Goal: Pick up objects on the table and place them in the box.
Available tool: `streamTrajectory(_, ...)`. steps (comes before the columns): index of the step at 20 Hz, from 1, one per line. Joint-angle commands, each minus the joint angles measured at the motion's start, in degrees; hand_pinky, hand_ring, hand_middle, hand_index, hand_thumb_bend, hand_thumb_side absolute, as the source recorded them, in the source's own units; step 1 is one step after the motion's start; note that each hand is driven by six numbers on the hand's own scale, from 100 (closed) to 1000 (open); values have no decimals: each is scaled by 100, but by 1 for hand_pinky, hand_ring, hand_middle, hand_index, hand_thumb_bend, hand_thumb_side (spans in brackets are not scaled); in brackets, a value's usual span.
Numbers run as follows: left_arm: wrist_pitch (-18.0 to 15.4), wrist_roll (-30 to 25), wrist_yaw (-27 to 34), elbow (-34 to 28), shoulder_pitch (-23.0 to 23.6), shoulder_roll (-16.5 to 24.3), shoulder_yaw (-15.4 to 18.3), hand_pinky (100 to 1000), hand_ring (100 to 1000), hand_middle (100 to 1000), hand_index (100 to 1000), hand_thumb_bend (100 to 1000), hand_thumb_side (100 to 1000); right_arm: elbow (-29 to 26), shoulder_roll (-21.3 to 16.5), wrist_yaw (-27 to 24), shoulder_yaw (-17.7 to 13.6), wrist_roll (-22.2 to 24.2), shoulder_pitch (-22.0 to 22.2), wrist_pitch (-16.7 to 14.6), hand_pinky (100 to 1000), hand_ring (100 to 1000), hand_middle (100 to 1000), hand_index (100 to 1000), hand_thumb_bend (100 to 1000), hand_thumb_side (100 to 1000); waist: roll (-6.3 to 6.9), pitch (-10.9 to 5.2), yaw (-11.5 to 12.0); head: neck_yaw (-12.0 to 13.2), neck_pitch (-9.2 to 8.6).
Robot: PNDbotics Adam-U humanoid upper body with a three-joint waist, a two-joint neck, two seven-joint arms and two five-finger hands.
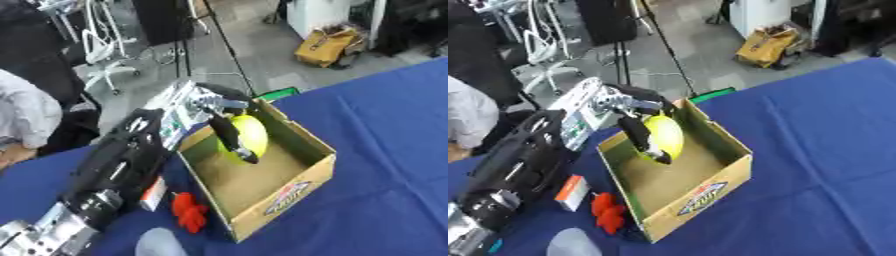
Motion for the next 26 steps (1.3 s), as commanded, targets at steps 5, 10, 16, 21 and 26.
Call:
streamTrajectory(5,-350,24,-38,13,-113,60,97,734,834,840,1000,336,695,-98,-89,-67,14,4,-73,-36,886,799,520,540,100,480,-68,-93,2,-2,-49)
streamTrajectory(10,-443,-78,56,37,-123,59,119,850,906,878,1000,348,750,-98,-96,-81,26,4,-82,-47,886,798,520,540,100,480,-68,-105,0,-17,-50)
streamTrajectory(16,-475,-90,-5,2,-139,80,129,900,929,886,1000,362,737,-98,-108,-93,37,4,-85,-60,886,798,520,539,100,480,-68,-115,20,-32,-42)
streamTrajectory(21,-429,-21,140,-149,-157,195,203,862,892,856,1000,297,681,-98,-151,-91,50,4,-63,-75,885,797,522,539,100,479,-69,-153,60,-89,0)
streamTrajectory(26,-441,505,1353,-1854,255,1023,167,818,874,844,1000,215,655,-98,-243,-6,-37,4,94,-11,885,797,524,540,100,479,-98,-243,298,-316,56)
